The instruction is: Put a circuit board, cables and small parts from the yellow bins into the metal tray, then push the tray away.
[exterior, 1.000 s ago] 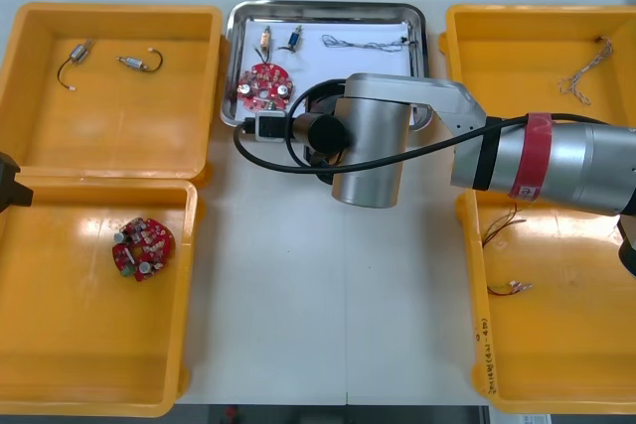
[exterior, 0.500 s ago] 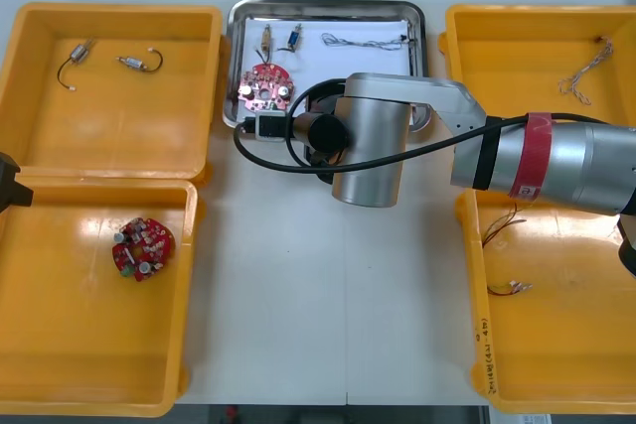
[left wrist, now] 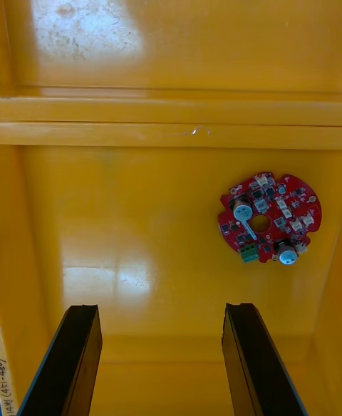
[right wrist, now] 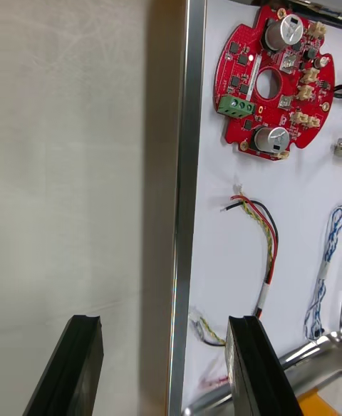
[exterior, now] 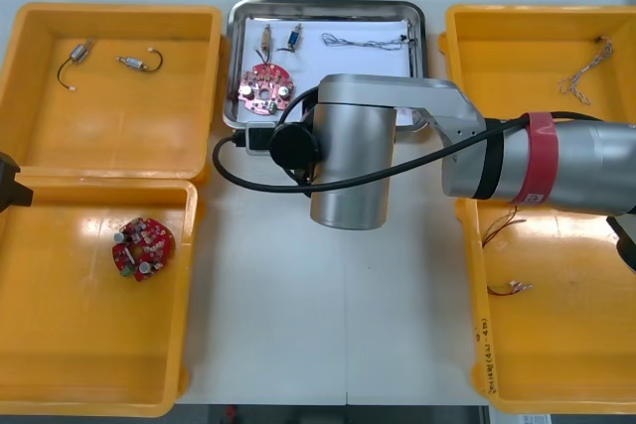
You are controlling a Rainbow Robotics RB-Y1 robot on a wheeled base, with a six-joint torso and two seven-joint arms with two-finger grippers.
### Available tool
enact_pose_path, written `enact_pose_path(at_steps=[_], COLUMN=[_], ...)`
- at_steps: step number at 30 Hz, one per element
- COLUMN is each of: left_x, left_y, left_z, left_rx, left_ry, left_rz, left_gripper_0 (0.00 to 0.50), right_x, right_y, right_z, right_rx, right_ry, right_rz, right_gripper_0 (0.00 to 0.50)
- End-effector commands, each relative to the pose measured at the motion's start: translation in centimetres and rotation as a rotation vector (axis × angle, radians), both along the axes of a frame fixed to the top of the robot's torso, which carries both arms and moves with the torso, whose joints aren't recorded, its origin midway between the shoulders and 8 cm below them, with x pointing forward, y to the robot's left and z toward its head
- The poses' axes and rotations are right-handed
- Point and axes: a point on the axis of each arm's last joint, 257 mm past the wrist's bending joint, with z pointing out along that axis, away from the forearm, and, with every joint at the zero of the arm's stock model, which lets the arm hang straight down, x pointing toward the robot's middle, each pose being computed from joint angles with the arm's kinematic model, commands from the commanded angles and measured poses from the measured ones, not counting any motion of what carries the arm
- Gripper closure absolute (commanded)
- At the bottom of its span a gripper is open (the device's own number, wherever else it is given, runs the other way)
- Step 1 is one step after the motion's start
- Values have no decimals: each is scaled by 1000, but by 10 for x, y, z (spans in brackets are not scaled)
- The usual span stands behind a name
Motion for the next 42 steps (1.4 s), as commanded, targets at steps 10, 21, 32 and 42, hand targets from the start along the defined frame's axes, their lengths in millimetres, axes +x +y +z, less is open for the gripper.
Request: enact_pose_path(at_steps=[10,21,32,42], left_x=[-5,-5,-5,-5], left_y=[16,16,16,16], left_z=[15,15,15,15], left_rx=[65,65,65,65], left_ry=[-19,-19,-19,-19], left_rz=[-13,-13,-13,-13], left_gripper_0=[0,0,0,0], right_x=[-74,-123,-123,-113], right_y=[0,-39,-70,-151], right_z=[49,63,86,77], right_rx=[141,261,714,991], right_ry=[98,164,258,337], right_rz=[-76,-180,-425,-754], right_gripper_0=[0,0,0,0])
